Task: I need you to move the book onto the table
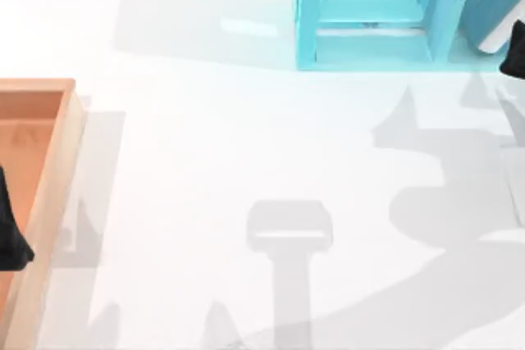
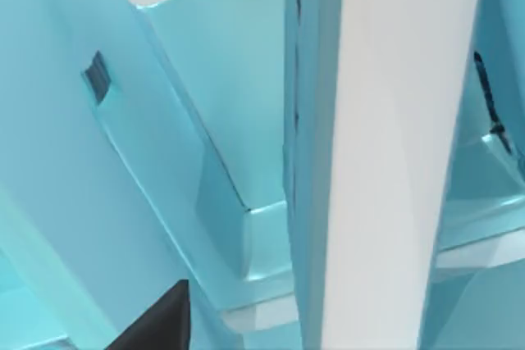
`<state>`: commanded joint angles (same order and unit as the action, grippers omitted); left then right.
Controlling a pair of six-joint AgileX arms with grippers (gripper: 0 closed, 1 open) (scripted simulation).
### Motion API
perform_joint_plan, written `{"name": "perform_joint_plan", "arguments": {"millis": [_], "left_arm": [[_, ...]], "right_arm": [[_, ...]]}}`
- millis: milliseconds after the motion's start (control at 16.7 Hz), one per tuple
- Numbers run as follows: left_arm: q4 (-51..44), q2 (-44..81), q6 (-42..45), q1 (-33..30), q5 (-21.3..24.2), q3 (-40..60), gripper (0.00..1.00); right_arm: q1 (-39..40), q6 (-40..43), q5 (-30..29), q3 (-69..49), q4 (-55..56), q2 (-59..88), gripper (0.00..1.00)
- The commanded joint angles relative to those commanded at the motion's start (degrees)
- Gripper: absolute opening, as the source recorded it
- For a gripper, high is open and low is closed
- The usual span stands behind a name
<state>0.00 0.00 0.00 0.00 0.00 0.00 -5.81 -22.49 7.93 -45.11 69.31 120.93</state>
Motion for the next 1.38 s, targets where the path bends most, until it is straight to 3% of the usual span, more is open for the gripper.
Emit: {"name": "perform_joint_plan", "arguments": {"millis": [360,960,1320,1380], "left_arm": [[0.00,0.00,0.00,0.00,0.00,0.00,1.00],[0.00,0.00,0.00,0.00,0.00,0.00,1.00],[0.00,0.00,0.00,0.00,0.00,0.00,1.00],[0.00,0.00,0.00,0.00,0.00,0.00,1.00]], "right_arm": [[0.31,0.05,-0.16,-0.64,-0.44,0.38,1.00],[1.65,-0.09,-1.83,-25.31,-11.39,13.76,1.00],[1.80,-0.08,-1.99,-27.13,-12.40,14.75,1.00],[1.80,-0.08,-1.99,-27.13,-12.40,14.75,0.92]]}}
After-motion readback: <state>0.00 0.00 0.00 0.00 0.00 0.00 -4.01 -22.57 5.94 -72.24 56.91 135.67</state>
